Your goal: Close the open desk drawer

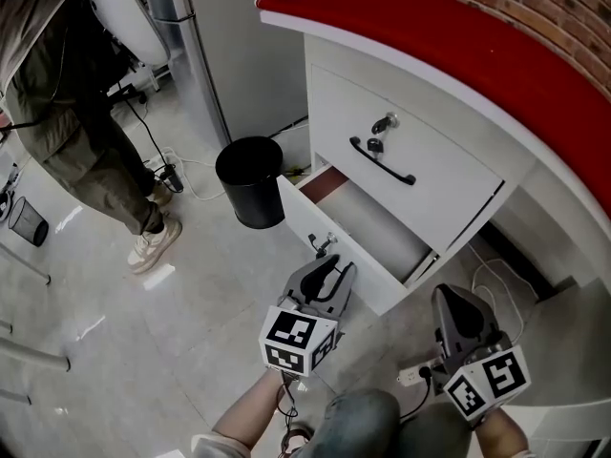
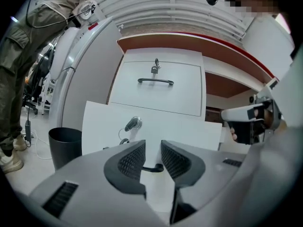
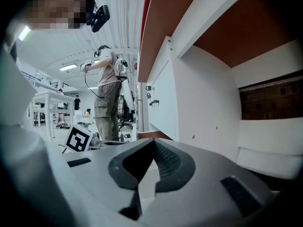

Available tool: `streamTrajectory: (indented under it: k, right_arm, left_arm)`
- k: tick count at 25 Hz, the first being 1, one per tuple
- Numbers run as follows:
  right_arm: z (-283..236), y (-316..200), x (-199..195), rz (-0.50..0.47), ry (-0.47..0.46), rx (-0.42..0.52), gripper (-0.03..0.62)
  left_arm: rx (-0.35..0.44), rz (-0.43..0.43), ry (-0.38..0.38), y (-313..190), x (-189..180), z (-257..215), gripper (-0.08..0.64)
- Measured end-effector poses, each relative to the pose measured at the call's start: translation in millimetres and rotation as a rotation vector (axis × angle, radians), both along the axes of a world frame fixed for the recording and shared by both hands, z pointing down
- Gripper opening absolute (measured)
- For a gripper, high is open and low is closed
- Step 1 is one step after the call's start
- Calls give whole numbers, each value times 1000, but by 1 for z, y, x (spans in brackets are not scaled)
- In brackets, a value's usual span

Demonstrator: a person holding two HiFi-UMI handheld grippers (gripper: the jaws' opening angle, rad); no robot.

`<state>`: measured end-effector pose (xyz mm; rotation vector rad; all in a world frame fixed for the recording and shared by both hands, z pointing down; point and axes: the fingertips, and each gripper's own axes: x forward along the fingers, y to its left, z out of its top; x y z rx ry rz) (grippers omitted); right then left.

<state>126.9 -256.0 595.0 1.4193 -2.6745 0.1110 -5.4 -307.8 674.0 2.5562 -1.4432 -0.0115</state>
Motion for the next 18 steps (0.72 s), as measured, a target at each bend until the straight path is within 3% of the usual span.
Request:
streamTrajectory:
  k: [18]
  right_arm:
    - [3, -1, -5, 2, 1, 0, -2]
  left_arm:
    - [-22, -25, 4, -9, 8, 1, 91]
